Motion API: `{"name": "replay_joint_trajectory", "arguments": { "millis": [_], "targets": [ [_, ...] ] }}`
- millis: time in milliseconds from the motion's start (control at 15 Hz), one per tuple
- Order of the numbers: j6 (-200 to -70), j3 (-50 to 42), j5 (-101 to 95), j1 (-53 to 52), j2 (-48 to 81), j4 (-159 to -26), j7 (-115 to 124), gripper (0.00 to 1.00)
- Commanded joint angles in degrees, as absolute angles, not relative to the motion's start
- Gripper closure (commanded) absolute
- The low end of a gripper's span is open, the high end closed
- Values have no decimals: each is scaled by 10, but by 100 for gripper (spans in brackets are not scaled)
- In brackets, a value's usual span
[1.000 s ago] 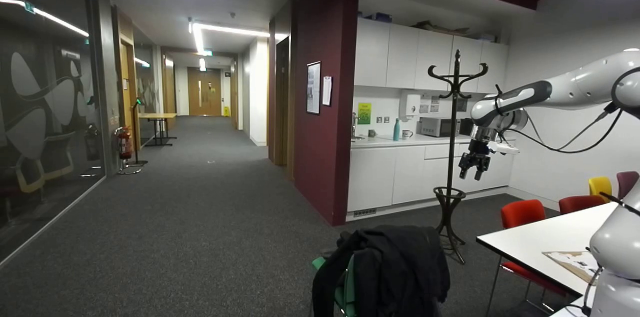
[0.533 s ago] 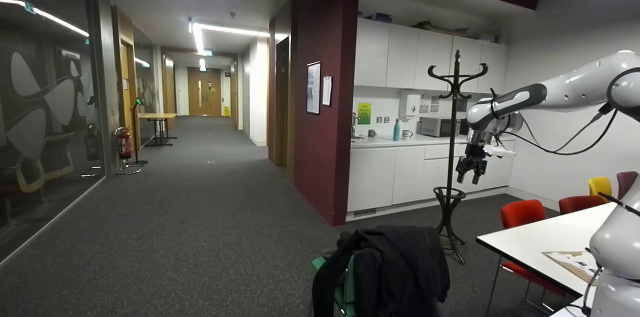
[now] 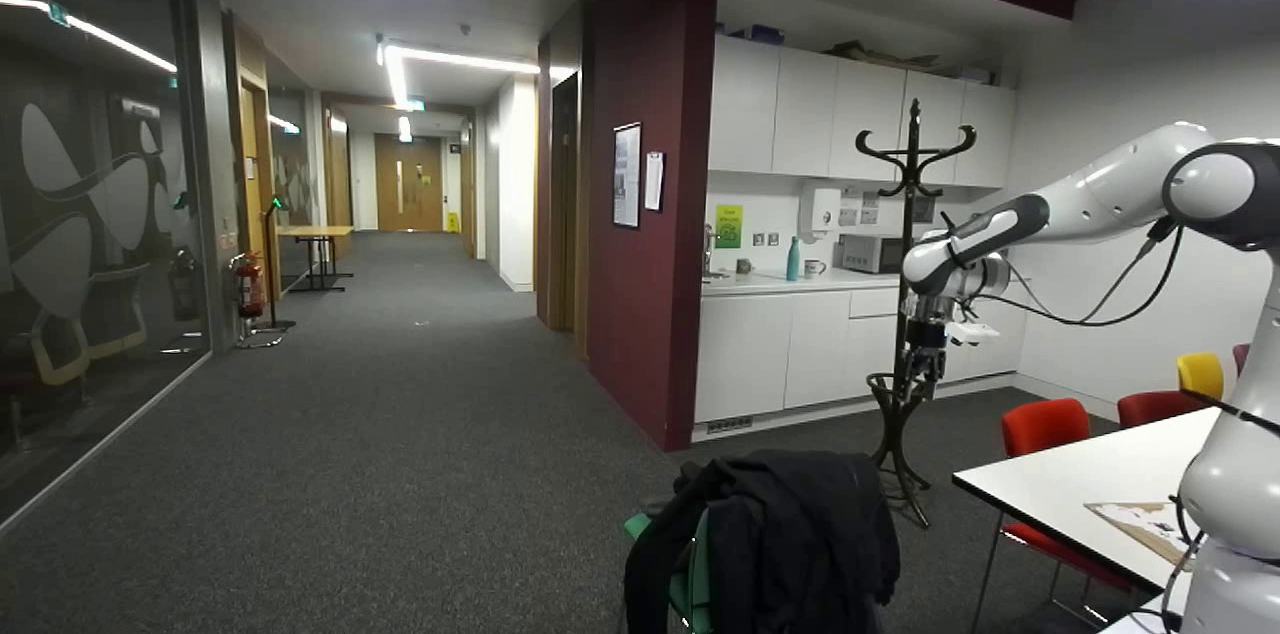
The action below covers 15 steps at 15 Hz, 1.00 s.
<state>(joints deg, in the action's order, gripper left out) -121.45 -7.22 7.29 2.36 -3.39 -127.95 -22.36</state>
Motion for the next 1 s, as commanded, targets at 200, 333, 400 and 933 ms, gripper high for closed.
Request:
{"name": "replay_joint_trajectory", "arguments": {
  "millis": [200, 333, 400, 933],
  "targets": [
    [-1229, -42, 93, 27, 64, -1231, -241, 0],
    [-1234, -37, 78, 30, 48, -1252, -233, 0],
    [-1234, -36, 79, 31, 58, -1246, -233, 0],
    [-1370, -41, -67, 20, 68, -1244, -129, 0]
  ]
}}
